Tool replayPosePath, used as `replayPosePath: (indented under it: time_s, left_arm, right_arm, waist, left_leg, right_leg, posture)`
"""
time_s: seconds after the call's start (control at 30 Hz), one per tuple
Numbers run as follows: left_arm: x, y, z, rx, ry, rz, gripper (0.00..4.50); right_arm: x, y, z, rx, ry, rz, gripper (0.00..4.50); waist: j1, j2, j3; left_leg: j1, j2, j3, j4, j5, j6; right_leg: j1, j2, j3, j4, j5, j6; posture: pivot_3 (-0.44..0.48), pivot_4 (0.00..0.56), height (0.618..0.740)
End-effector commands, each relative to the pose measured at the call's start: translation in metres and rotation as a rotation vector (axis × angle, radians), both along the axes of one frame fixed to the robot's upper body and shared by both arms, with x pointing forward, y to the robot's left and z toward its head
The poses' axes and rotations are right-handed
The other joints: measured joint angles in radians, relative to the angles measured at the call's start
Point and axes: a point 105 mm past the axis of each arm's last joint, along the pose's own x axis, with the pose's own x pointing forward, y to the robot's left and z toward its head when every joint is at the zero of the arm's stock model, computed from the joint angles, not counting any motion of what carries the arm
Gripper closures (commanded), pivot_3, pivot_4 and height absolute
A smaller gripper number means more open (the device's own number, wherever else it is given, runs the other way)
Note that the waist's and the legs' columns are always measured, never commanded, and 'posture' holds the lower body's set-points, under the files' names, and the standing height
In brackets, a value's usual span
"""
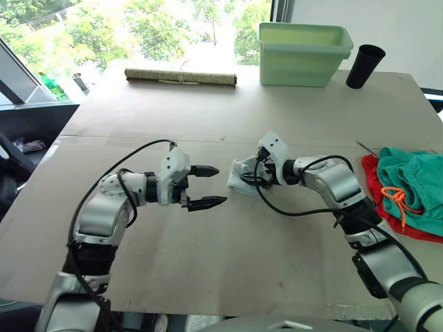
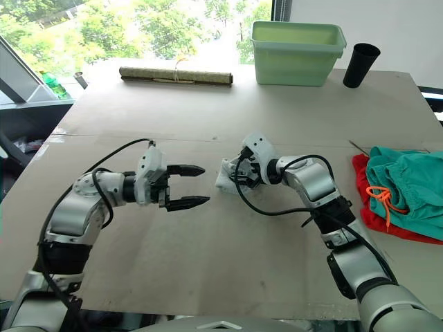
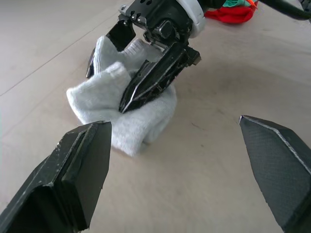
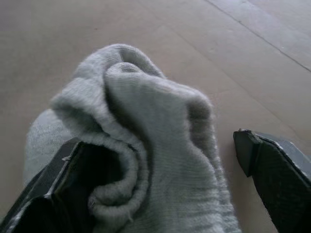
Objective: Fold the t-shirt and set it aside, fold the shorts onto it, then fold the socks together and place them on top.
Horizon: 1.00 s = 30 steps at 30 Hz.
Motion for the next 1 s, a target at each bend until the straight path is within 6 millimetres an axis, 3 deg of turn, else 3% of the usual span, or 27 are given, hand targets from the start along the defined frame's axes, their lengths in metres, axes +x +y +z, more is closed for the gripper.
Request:
replayPosePath:
  time_s: [0.03,0.1,0.23,0.4,0.53,0.67,0.8,0.9,1.0]
  left_arm:
    - [-0.011,0.003,0.016,-0.001,-0.046,-0.007,0.00]
    - [-0.013,0.002,0.017,-0.009,-0.041,-0.004,0.00]
    - [-0.015,-0.006,0.021,-0.051,-0.028,-0.015,0.00]
    - [-0.018,-0.029,0.034,-0.122,-0.023,-0.086,0.00]
    - [-0.016,-0.057,0.048,-0.225,-0.016,-0.142,0.00]
    - [-0.017,-0.089,0.058,-0.320,-0.005,-0.217,0.00]
    - [-0.019,-0.108,0.064,-0.361,-0.009,-0.288,0.00]
    - [-0.021,-0.114,0.069,-0.377,-0.013,-0.320,0.00]
    - [-0.021,-0.116,0.074,-0.383,-0.027,-0.340,0.00]
  right_arm:
    - [-0.009,-0.003,-0.017,-0.115,-0.013,0.055,1.89]
    - [-0.014,-0.002,-0.015,-0.098,-0.014,0.071,3.02]
    - [-0.024,-0.012,0.000,0.007,-0.016,0.030,4.47]
    - [-0.040,-0.058,0.057,0.363,-0.014,-0.205,4.47]
    - [-0.061,-0.124,0.093,0.609,-0.085,-0.513,4.47]
    - [-0.078,-0.218,0.118,0.760,-0.240,-1.005,4.47]
    - [-0.088,-0.284,0.133,0.818,-0.322,-1.337,4.47]
    - [-0.091,-0.309,0.136,0.842,-0.314,-1.438,4.47]
    - [-0.094,-0.329,0.120,0.834,-0.234,-1.543,4.47]
  waist:
    - [0.002,0.000,0.000]
    - [0.006,0.000,0.000]
    - [0.016,0.000,0.000]
    - [0.031,0.000,0.001]
    - [0.037,0.001,0.001]
    - [0.039,0.002,0.002]
    - [0.033,0.005,0.002]
    - [0.024,0.005,0.002]
    - [0.023,0.005,0.002]
  left_leg:
    - [0.002,0.000,0.000,0.000,0.000,0.000]
    - [0.004,0.000,-0.001,0.000,-0.001,-0.001]
    - [0.004,0.000,-0.001,0.000,-0.003,-0.005]
    - [0.001,0.000,-0.002,0.000,-0.003,-0.005]
    - [0.000,0.000,-0.003,0.000,-0.002,-0.004]
    - [0.000,0.000,-0.003,0.001,0.000,0.000]
    - [0.001,-0.001,0.000,0.001,0.000,0.000]
    - [0.003,0.000,0.002,0.000,0.000,0.000]
    - [0.004,0.001,0.003,-0.001,0.001,-0.001]
  right_leg:
    - [0.002,0.000,0.000,0.000,0.000,0.000]
    - [0.003,-0.001,0.000,0.000,0.000,0.000]
    - [0.003,-0.001,0.000,-0.001,0.000,0.000]
    - [0.003,-0.001,-0.001,-0.002,0.000,-0.001]
    - [0.003,-0.001,-0.002,-0.002,0.000,0.000]
    - [0.003,0.000,-0.001,-0.001,0.000,0.000]
    - [0.003,0.002,0.000,-0.001,0.000,0.000]
    - [0.003,0.005,0.005,-0.001,0.000,0.000]
    - [0.003,0.007,0.007,0.000,0.000,-0.001]
  posture:
    - [0.000,0.150,0.740]
    - [0.000,0.150,0.740]
    - [0.000,0.150,0.740]
    - [0.000,0.150,0.740]
    - [0.000,0.150,0.740]
    - [0.000,0.150,0.740]
    - [0.000,0.150,0.740]
    - [0.000,0.150,0.740]
    - [0.000,0.150,0.740]
